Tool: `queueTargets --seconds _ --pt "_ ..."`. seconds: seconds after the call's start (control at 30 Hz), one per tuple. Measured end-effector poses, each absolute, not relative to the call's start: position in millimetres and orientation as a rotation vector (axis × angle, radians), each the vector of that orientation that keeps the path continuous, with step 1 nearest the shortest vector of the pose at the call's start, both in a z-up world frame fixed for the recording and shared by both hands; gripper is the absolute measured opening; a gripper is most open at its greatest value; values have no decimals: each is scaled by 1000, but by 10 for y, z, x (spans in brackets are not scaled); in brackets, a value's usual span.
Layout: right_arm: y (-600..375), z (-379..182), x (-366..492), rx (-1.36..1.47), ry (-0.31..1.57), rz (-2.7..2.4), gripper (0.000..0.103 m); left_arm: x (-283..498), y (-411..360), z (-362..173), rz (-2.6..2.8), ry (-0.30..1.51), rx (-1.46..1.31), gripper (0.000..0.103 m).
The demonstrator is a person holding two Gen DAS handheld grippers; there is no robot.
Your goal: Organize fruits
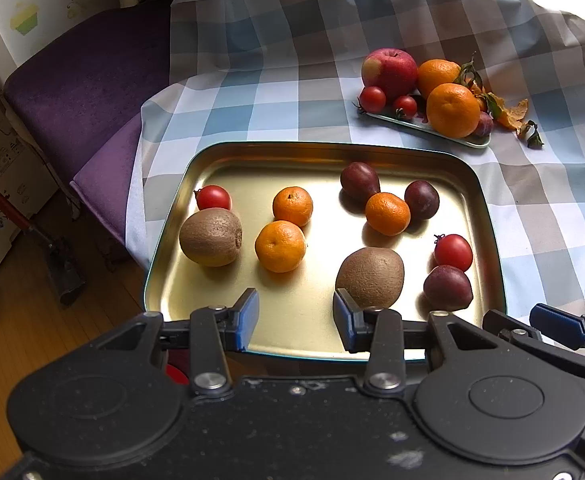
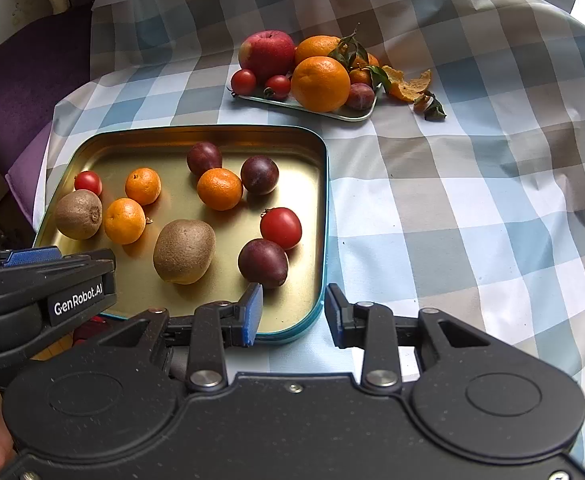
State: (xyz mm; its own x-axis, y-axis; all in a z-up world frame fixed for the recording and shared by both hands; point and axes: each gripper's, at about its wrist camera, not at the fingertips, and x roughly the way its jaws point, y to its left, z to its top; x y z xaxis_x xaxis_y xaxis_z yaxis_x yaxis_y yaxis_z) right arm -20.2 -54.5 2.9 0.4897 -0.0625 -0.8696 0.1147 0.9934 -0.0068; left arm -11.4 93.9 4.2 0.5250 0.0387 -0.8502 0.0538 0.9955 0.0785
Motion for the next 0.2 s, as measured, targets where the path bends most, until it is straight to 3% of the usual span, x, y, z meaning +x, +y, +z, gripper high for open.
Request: queueTargets --seconds 0.2 --pt "-565 36 -217 56 1052 -109 43 -116 914 45 -19 1019 99 41"
